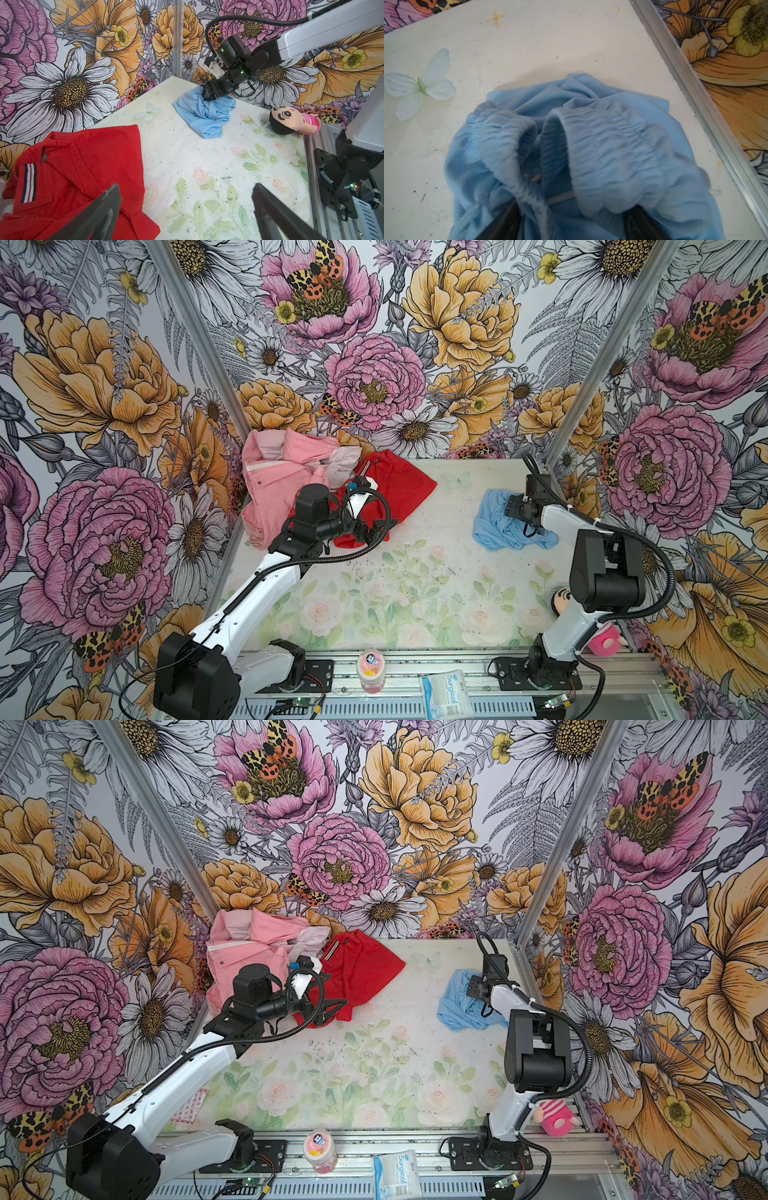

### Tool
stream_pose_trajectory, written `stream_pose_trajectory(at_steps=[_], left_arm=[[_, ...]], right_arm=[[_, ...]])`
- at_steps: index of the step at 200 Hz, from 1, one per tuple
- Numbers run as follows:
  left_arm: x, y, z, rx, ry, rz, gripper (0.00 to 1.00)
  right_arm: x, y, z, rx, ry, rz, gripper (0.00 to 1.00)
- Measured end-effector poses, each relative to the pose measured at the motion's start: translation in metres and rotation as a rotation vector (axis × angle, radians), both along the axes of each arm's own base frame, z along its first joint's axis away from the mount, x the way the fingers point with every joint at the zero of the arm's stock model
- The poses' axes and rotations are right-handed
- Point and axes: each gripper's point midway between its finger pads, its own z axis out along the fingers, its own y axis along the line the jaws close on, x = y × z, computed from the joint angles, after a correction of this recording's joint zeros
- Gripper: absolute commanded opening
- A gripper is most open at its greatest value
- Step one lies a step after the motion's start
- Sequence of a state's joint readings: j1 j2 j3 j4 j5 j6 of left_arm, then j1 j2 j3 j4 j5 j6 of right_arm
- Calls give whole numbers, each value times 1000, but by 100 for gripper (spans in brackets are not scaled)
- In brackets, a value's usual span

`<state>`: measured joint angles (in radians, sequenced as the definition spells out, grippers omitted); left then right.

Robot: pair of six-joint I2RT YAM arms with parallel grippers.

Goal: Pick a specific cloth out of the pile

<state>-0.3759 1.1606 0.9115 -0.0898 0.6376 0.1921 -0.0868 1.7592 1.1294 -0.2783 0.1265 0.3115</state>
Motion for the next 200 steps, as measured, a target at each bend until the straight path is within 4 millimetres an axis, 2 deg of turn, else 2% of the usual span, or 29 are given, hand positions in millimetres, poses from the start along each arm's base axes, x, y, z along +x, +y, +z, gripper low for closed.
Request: stream_pose_trajectory(at_steps=[16,38,63,83,125,159,200], left_arm=[[0,-1,0,0,0,-2,99],[-1,-2,0,0,0,-5,99],[-3,-3,0,0,0,-11,99],[-3,-4,0,2,0,-14,99],[-6,-7,-3,13,2,-22,99],[-3,-7,-6,23,4,-17,99],[-3,-9,-9,30,13,-18,99]], right_arm=[[-6,11,5,-60,-8,40,99],[-18,35,27,-189,-39,133,100],[-18,56,43,-294,-59,219,100],[-21,57,34,-374,5,256,99],[-35,65,-7,-489,199,331,99],[-44,77,-7,-554,222,359,99],[-65,90,-7,-623,238,392,99]])
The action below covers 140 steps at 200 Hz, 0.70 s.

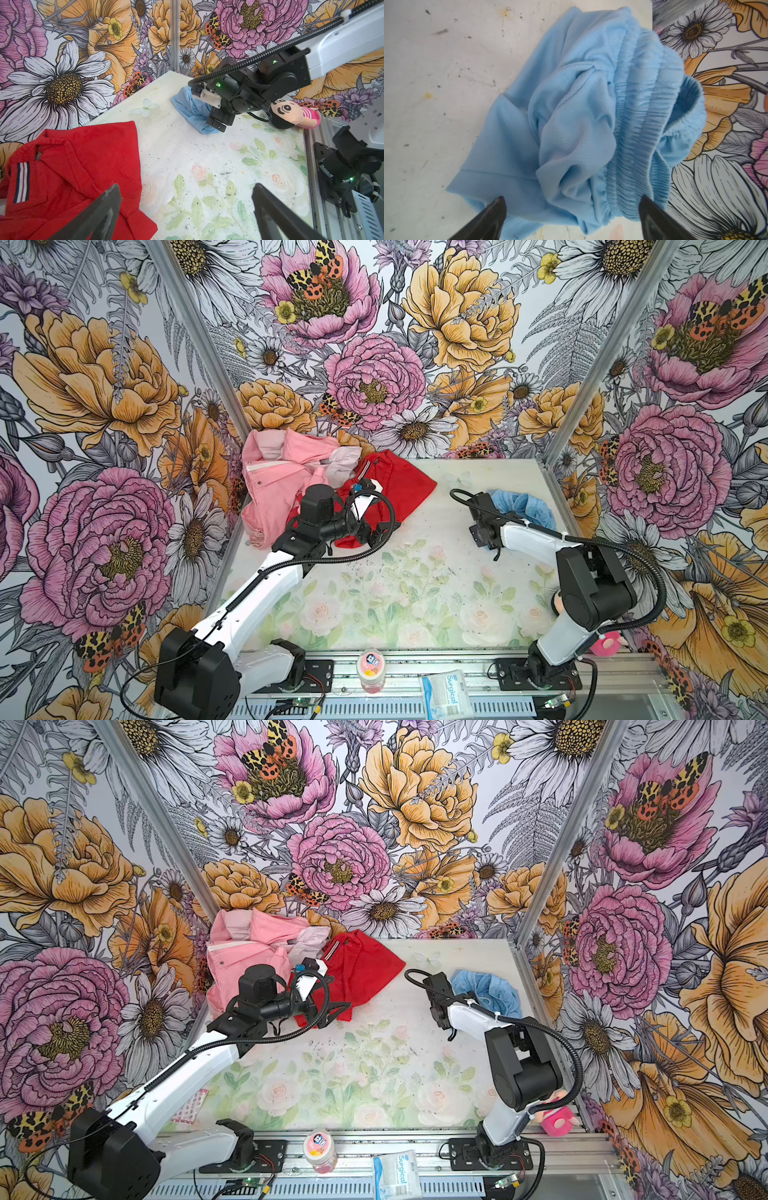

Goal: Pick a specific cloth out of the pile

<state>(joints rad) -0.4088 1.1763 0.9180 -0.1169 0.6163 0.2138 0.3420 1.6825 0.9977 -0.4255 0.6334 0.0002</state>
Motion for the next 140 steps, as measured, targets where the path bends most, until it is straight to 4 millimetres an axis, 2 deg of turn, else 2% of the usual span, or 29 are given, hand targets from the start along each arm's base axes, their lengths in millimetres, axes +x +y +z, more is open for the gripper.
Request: stream_pose_trajectory(at_steps=[29,56,75,89,96,107,120,140], left_arm=[[-1,-1,-3,12,5,-1,99],[-4,-8,-9,43,10,-13,99],[-6,-11,-10,62,4,-18,99],[-6,-12,-11,70,3,-18,99],[-6,-12,-11,73,1,-16,99],[-5,-11,-11,76,0,-12,99],[-5,-11,-11,78,-1,-9,98],[-4,-10,-12,82,2,-3,99]], right_arm=[[-1,8,-2,-58,10,29,97],[3,14,-20,-88,60,50,92],[7,15,-31,-105,92,59,85],[9,14,-35,-117,102,56,76],[12,13,-36,-122,102,52,68],[16,13,-38,-127,109,55,47],[21,8,-41,-114,111,38,40],[29,-1,-45,-78,126,20,21]])
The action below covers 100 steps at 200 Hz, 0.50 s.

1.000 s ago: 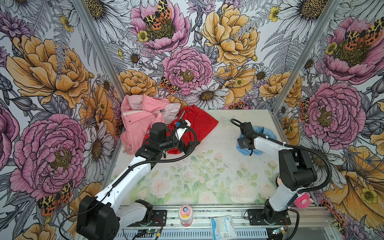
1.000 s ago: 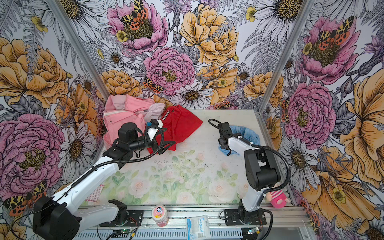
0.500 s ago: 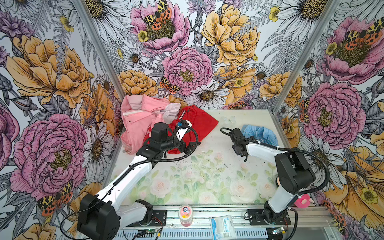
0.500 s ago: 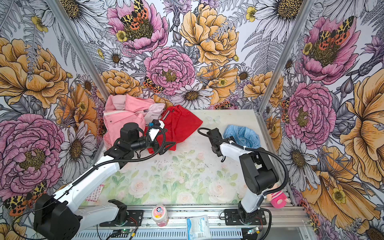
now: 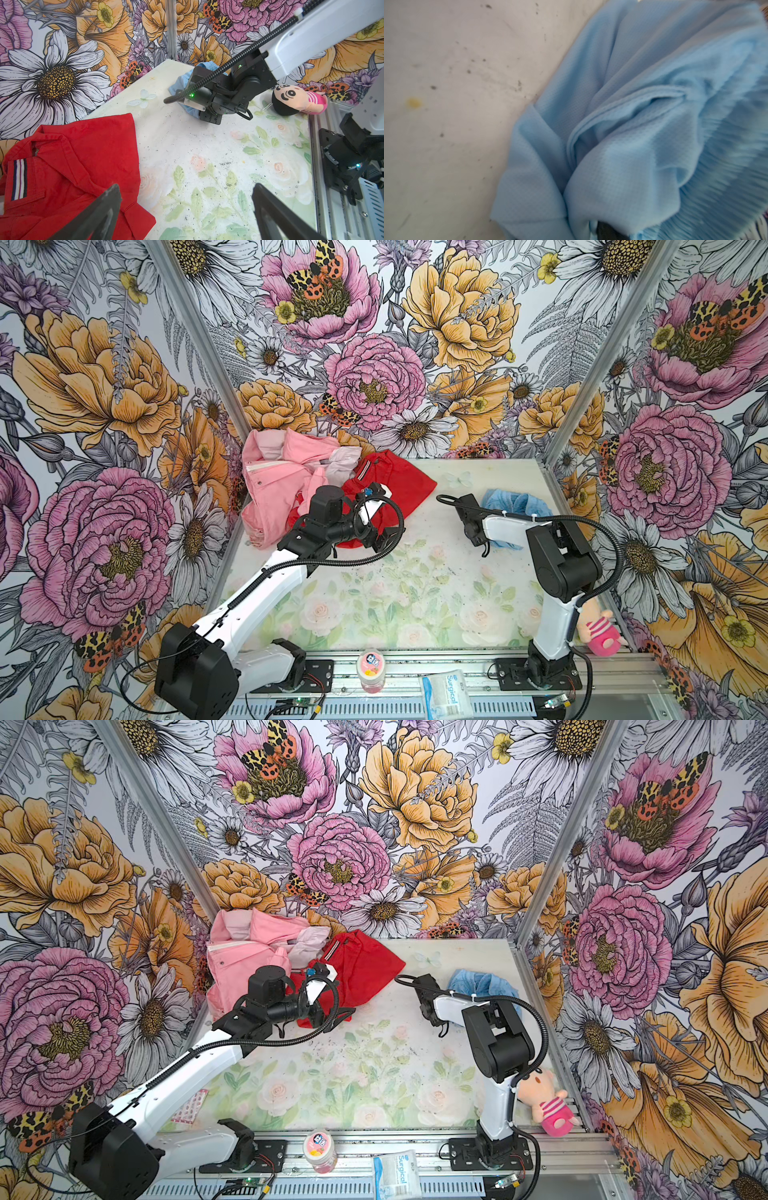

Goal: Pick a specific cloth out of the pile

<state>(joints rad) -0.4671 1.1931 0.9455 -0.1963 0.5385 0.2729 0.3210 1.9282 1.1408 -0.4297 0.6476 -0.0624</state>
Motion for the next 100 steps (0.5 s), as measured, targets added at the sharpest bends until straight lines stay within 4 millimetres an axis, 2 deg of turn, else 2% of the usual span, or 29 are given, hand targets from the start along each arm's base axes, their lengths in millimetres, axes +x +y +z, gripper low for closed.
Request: stream_pose_trajectory(at_steps=[18,38,75,100], left_arm=[[0,0,-1,1,2,0,99],[0,0,0,1,2,0,99],[0,0,0,1,2,1,99],[0,1,0,2,3,1,98]], right_arm=[[9,0,0,45,1,-1,10],[18,16,5,115,-3,38,0],[36,79,29,315,-15,158,0],[33,105,43,441,-17,191,0]])
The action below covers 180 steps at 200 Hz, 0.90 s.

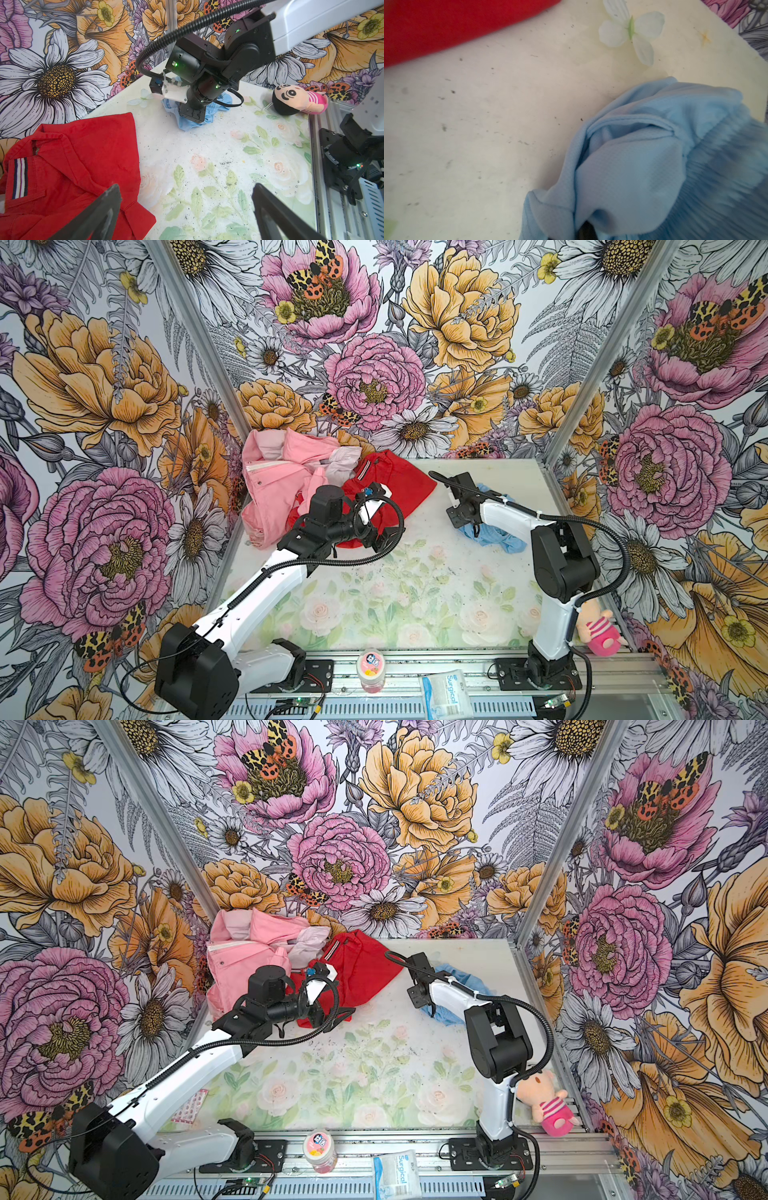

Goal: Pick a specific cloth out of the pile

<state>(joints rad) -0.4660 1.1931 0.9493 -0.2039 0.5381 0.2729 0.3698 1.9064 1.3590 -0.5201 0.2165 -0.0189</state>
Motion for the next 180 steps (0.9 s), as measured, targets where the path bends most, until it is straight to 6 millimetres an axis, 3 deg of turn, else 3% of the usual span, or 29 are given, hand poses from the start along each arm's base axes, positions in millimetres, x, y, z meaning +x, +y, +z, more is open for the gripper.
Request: stream_pose_trajectory(at_steps=[19,38,68,88,113,147,180], left_arm=[[0,0,0,1,2,0,99],[0,0,0,1,2,0,99],[0,0,0,1,2,0,99],[0,0,0,1,2,0,99],[0,0,0,1,2,0,99],[0,-1,-1,6,-1,1,99],[-4,-4,-3,23,-9,-8,99]], right_arm=[[-6,6,12,67,9,1,0],[-9,-1,33,143,-7,-33,0],[-9,-46,75,232,-88,-159,0],[-11,-82,86,257,-119,-254,0],[-15,-125,77,269,-110,-378,0],[-13,-178,46,312,-61,-534,0],[-12,-210,7,323,2,-634,0]])
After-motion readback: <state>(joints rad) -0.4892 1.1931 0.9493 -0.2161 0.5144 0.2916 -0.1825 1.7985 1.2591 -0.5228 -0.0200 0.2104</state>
